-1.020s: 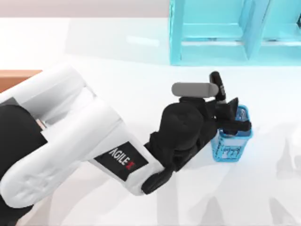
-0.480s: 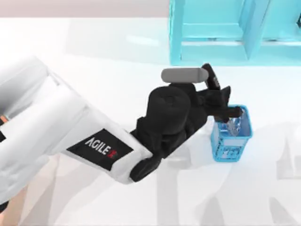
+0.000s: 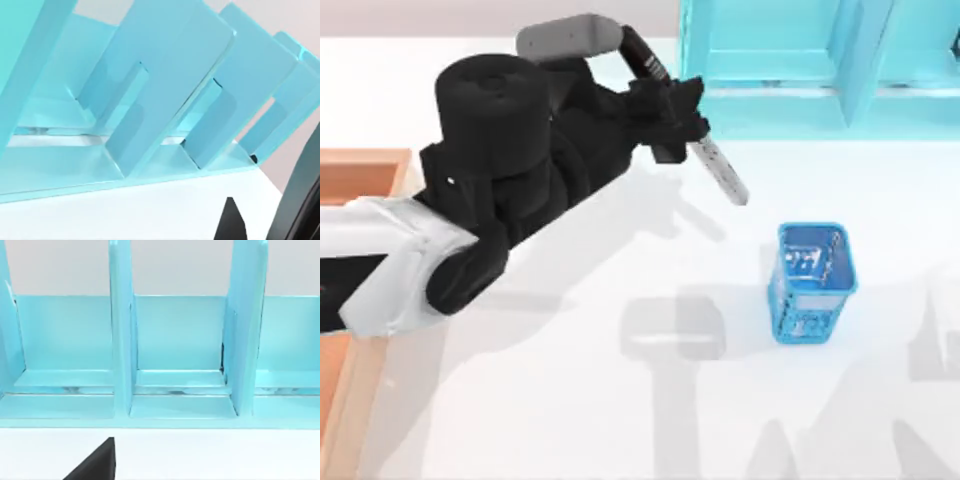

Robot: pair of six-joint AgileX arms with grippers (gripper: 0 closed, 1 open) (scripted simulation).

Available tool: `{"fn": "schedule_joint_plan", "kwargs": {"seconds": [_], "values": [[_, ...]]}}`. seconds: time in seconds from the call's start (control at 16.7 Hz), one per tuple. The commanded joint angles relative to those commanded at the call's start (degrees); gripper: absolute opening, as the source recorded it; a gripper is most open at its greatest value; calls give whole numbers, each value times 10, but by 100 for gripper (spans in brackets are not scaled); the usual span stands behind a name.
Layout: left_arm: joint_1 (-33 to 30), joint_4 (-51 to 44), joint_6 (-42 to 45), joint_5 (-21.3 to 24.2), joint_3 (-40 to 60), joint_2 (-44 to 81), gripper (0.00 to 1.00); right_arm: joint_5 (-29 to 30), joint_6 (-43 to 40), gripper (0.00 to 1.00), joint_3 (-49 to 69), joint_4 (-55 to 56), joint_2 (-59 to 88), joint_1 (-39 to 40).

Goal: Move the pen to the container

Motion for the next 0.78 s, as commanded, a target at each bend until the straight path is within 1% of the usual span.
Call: {"fn": "schedule_joint_plan", "kwargs": {"seconds": [0.18,0.54,0.6,0.66,0.78], "values": [[29,-44,2,29,-20,-53,0,0,0,100,0,0,0,0],[30,-48,2,31,-20,-57,0,0,0,100,0,0,0,0],[36,-42,3,37,-17,-56,0,0,0,100,0,0,0,0],[47,-31,3,49,-13,-54,0,0,0,100,0,0,0,0],[89,6,3,92,2,-44,0,0,0,100,0,0,0,0]]}}
